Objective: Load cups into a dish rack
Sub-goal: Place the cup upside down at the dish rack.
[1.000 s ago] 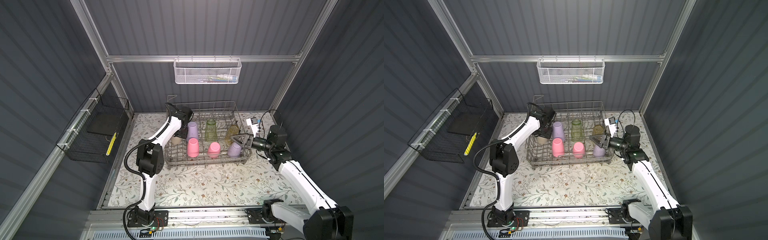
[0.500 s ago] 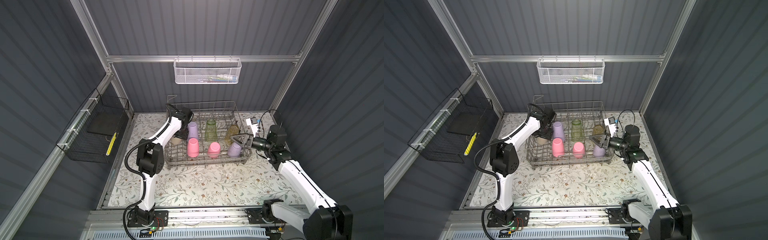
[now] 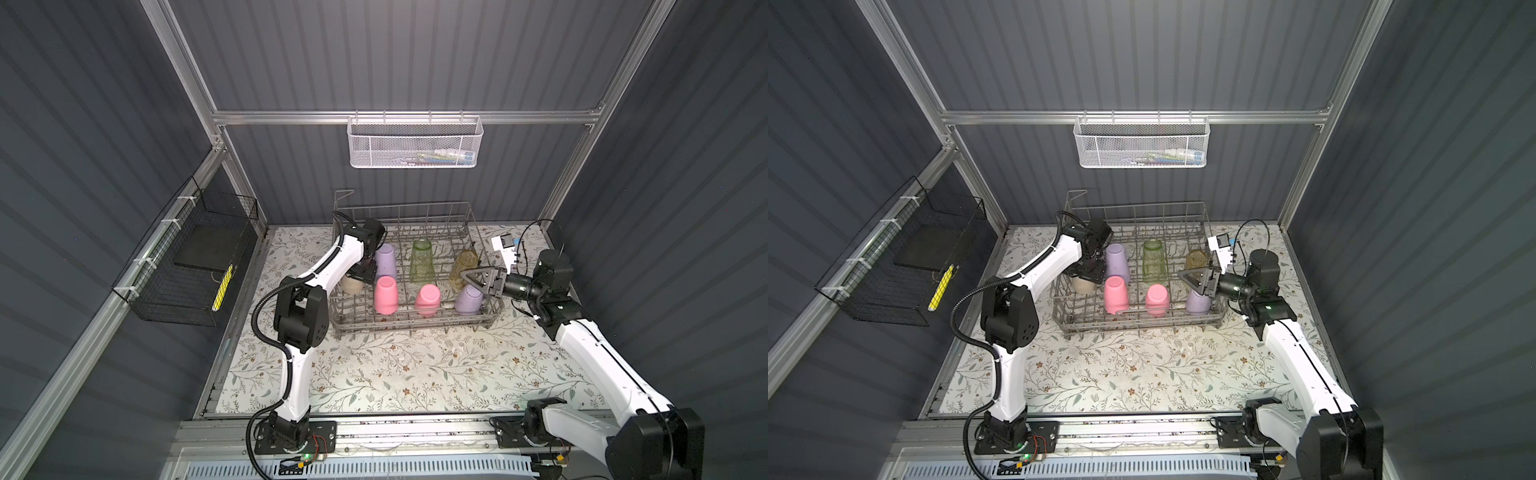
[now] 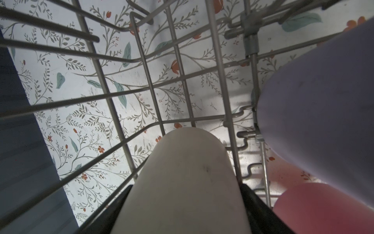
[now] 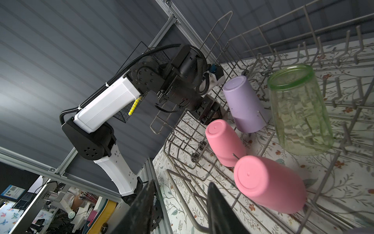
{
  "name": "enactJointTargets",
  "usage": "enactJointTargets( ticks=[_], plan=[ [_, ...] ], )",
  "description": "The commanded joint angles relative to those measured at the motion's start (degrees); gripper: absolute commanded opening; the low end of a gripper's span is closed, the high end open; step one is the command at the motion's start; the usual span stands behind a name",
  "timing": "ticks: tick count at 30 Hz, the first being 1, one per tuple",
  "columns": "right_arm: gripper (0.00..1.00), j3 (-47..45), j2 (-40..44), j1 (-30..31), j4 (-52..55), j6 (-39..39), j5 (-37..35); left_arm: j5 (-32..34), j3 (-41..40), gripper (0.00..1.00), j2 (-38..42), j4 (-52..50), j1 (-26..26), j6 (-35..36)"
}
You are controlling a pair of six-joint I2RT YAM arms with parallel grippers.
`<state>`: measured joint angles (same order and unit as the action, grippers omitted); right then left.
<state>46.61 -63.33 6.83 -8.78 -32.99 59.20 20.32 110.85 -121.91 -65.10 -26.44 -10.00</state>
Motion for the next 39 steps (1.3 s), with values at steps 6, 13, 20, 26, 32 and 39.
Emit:
enactJointTargets(
  ticks=[6, 13, 20, 26, 32, 39],
  plan=[
    [0.45, -0.64, -0.34, -0.24, -1.42, -0.19, 1.16, -0.63, -0.36, 0.84, 1.84, -1.17, -0.26, 0.07],
    [0.45, -0.64, -0.39, -0.24, -1.62, -0.32, 1.35, -0.02, -0.76, 0.87, 2.82, -1.00, -0.28, -0.50],
    [0.45, -0.64, -0.35, -0.24, -1.66, -0.41, 1.35, 0.75, -1.16, 0.89, 3.95, -0.05, -0.28, -0.72],
    [0.45, -0.64, -0.38, -0.22, -1.68, -0.41, 1.31, 1.58, -2.11, 0.91, 4.85, 0.93, -0.29, -0.92],
    [0.45, -0.64, -0.38, -0.24, -1.77, -0.54, 1.44, 2.45, -2.04, 0.92, 5.52, 0.96, -0.31, -1.07],
    [0.45, -0.73, -0.34, -0.23, -1.77, -0.49, 1.36, 4.54, -1.88, 0.93, 6.55, 0.85, -0.35, -1.34]
  ],
)
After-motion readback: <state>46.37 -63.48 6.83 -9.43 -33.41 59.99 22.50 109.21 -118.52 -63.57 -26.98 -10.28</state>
